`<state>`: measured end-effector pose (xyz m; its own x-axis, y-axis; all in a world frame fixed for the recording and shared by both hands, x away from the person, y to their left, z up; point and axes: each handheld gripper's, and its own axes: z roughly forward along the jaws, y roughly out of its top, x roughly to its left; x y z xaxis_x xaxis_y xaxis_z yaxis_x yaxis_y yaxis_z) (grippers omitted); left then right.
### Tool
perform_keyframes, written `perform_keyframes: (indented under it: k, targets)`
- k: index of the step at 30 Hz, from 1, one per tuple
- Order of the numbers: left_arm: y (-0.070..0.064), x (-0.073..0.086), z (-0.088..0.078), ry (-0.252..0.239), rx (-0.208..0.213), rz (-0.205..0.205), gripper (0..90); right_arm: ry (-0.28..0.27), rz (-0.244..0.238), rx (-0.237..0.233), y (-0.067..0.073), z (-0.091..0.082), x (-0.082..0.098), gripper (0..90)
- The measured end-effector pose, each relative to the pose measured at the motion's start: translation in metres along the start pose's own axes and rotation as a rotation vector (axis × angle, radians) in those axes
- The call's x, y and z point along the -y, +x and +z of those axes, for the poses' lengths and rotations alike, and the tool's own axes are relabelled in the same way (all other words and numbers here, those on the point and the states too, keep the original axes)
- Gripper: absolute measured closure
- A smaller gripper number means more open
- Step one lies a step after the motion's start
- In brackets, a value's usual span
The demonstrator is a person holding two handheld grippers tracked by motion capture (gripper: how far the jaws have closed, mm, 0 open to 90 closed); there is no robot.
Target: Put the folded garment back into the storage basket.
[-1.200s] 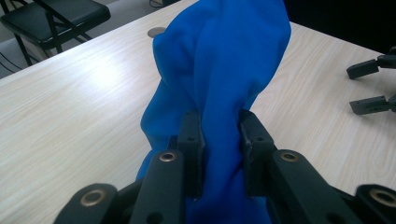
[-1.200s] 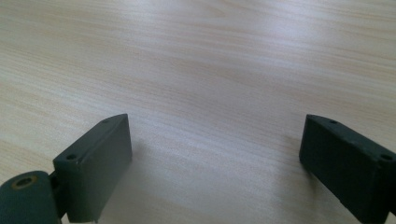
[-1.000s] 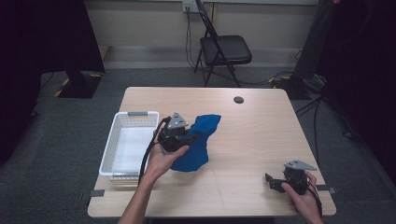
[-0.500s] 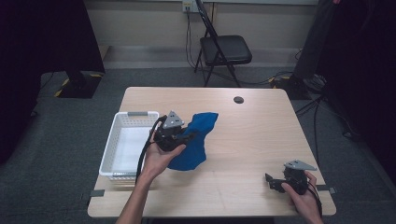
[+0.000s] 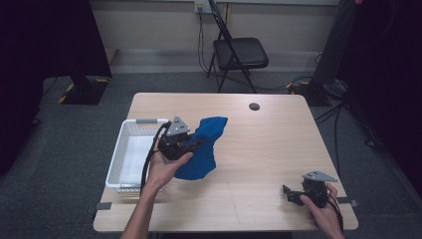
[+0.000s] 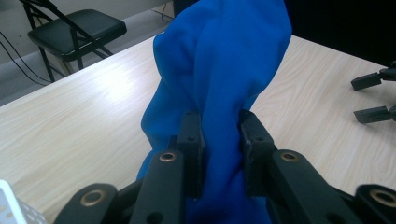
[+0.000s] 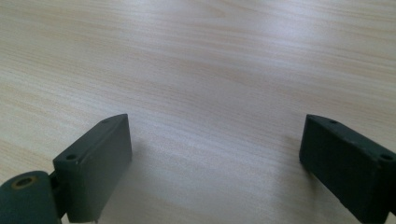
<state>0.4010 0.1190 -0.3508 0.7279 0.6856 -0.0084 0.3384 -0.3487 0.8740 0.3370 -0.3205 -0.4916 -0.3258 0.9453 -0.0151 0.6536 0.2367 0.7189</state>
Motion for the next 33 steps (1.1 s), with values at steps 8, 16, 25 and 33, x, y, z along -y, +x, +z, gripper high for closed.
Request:
perform_keyframes:
  k: [8, 16, 25, 33]
  targets:
    - [0.004, 0.000, -0.007, -0.015, -0.003, -0.010, 74.3, 0.000, 0.000, 0.000, 0.000, 0.000, 0.000, 8.1]
    - [0.006, -0.001, -0.015, -0.038, -0.009, -0.011, 74.3, 0.000, 0.000, 0.000, 0.000, 0.000, 0.000, 8.0]
    - [0.011, -0.001, -0.024, -0.050, -0.025, -0.019, 74.3, 0.001, 0.000, 0.000, 0.000, 0.000, 0.000, 8.0]
    - [0.015, -0.001, -0.031, -0.060, -0.034, -0.026, 74.3, 0.000, 0.000, 0.000, 0.000, 0.000, 0.000, 8.0]
